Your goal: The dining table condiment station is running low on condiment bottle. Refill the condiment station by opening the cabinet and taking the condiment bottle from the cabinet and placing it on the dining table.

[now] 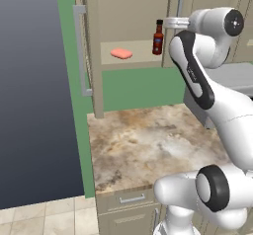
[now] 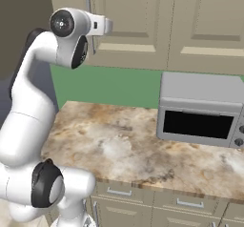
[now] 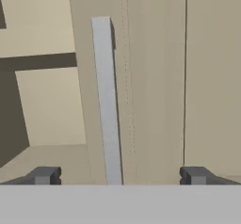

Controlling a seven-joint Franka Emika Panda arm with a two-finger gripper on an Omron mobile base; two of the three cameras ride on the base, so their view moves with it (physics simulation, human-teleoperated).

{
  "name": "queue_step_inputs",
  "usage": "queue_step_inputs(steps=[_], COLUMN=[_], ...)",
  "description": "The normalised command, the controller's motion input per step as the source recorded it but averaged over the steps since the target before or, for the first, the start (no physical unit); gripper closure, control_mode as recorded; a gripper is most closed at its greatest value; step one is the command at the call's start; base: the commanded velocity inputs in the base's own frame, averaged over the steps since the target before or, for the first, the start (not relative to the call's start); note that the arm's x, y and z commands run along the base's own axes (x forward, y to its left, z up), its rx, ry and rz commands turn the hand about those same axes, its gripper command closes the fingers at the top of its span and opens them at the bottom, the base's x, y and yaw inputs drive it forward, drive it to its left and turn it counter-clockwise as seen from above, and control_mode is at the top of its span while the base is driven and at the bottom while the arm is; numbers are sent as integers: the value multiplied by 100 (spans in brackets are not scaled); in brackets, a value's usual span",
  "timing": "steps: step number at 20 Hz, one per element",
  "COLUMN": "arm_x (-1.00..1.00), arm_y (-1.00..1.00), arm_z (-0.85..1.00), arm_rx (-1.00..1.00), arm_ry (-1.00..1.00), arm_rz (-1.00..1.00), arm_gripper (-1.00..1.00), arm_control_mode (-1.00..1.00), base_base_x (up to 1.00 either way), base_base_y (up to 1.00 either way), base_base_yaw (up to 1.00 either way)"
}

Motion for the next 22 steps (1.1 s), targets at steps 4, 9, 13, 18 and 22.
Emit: queue_step_inputs(steps=[4,9,13,18,22], arm_x=[37,48,47,41,36], arm_y=[7,17,14,0,0], arm_z=[0,0,0,0,0], arm_rx=[0,0,0,0,0], arm_ry=[7,10,9,2,-1], arm_rz=[0,0,0,0,0], arm_gripper=[-100,-100,100,100,100], arm_control_mode=[-100,-100,-100,-100,-100], base_base_x=[0,0,0,0,0], base_base_y=[0,0,0,0,0], base_base_yaw=[0,0,0,0,0])
